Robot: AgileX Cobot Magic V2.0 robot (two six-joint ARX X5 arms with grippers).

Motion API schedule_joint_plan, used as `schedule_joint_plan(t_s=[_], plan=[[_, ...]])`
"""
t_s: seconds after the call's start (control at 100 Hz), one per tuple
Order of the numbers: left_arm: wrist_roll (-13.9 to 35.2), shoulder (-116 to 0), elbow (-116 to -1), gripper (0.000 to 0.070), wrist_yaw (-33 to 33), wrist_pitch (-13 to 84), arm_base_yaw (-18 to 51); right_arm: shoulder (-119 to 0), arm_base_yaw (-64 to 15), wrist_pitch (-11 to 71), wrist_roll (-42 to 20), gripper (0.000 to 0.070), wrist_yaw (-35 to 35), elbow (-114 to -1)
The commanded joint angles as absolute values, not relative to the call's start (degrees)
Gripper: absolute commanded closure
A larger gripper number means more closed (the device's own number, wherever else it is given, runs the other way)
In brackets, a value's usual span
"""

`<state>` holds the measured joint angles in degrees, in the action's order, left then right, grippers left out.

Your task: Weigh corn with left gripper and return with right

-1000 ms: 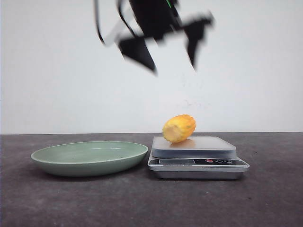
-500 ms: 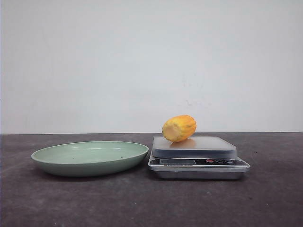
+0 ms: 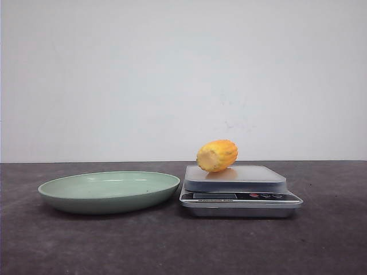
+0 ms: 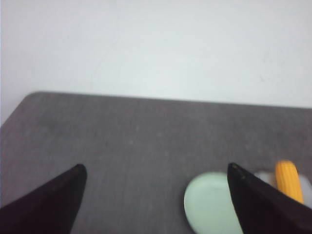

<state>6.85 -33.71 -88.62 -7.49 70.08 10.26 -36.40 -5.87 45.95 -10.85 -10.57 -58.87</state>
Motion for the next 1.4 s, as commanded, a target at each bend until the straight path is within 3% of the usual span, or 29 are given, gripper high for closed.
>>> schedule_joint_plan(t_s=[0.0,0.33,0.43,0.58,0.73,0.99,1.39], plan=[[7.4,-32.4,-89.5,0.0139,-7.2,71.6,10.3,-36.6,-7.0,45.4,-10.7,0.0079,-11.0,-60.0],[10.2,-24.3,-89.5,0.0139,-6.7,78.3,10.3,-48.1,-17.2,40.1,-12.9,0.0078,-10.9,-63.1],[10.3,-23.5,-89.5,0.0139,-6.5,80.0,10.3,-54.3,-21.8,37.8,-13.4,0.0076,-8.1,-65.6],[11.2,-23.2,-89.5,0.0139,-6.1,80.7,10.3,-64.5,-28.0,35.1,-13.6,0.0011,-2.5,-69.4],[11.4,-23.2,-89.5,0.0139,-5.4,81.0,10.3,-75.2,-31.8,33.8,-14.4,0.0011,2.3,-73.3],[11.6,-23.2,-89.5,0.0139,-5.4,81.7,10.3,-89.2,-33.0,32.3,-17.7,0.0011,3.5,-75.4],[12.8,-23.2,-89.5,0.0139,-5.0,82.7,10.3,-99.5,-33.3,28.5,-20.5,0.0013,2.9,-75.4]])
